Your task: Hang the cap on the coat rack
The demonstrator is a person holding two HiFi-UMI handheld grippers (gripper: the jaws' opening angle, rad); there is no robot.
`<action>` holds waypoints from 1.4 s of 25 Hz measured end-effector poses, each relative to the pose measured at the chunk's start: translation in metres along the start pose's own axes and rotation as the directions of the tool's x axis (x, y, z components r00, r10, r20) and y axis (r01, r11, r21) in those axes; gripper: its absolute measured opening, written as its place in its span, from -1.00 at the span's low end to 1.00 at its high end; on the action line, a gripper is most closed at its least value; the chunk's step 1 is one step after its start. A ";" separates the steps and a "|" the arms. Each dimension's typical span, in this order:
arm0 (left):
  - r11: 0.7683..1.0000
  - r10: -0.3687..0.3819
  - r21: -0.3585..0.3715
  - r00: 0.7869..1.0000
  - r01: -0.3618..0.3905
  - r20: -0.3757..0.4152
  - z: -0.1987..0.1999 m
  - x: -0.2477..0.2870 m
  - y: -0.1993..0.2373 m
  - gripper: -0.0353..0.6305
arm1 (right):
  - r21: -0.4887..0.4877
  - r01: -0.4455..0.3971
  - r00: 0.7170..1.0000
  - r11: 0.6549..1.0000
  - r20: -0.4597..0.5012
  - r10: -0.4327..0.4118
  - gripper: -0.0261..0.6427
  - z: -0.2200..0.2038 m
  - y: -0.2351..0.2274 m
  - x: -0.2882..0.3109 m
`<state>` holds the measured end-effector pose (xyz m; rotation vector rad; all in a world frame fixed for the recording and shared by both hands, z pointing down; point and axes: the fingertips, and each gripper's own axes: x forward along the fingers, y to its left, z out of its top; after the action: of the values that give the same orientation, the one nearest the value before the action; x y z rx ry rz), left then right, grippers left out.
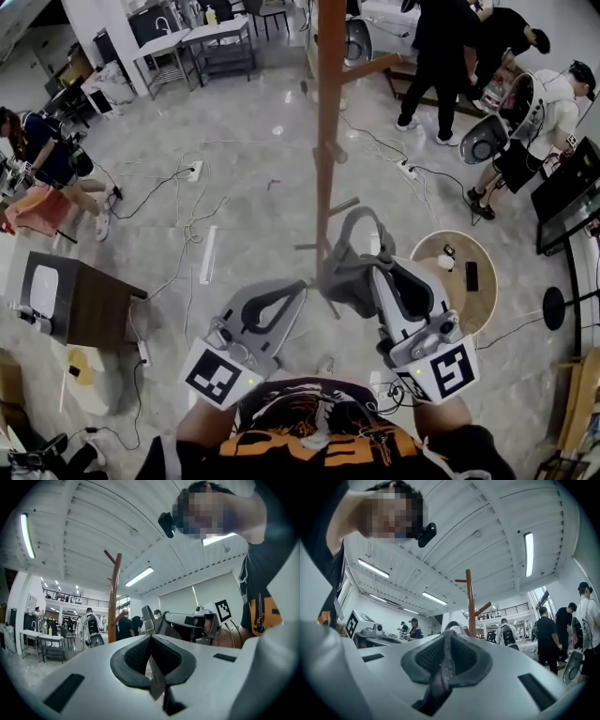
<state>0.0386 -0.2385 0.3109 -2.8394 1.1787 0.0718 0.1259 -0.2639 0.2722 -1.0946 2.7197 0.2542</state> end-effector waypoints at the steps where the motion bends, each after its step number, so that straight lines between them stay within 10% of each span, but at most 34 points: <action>1: 1.000 -0.001 0.001 1.000 0.001 0.002 0.001 0.003 0.006 -0.82 | -0.002 0.003 1.000 1.000 0.000 -0.003 -0.77 -0.001 -0.004 0.005; 35: 1.000 -0.011 -0.022 1.000 0.012 0.003 -0.010 -0.025 0.105 -0.82 | -0.059 0.194 0.977 0.979 -0.075 -0.198 -0.77 -0.051 -0.057 0.130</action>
<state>-0.0533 -0.2960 0.3176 -2.8639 1.1682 0.0889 0.0673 -0.4025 0.2847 -1.4058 2.6607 0.2560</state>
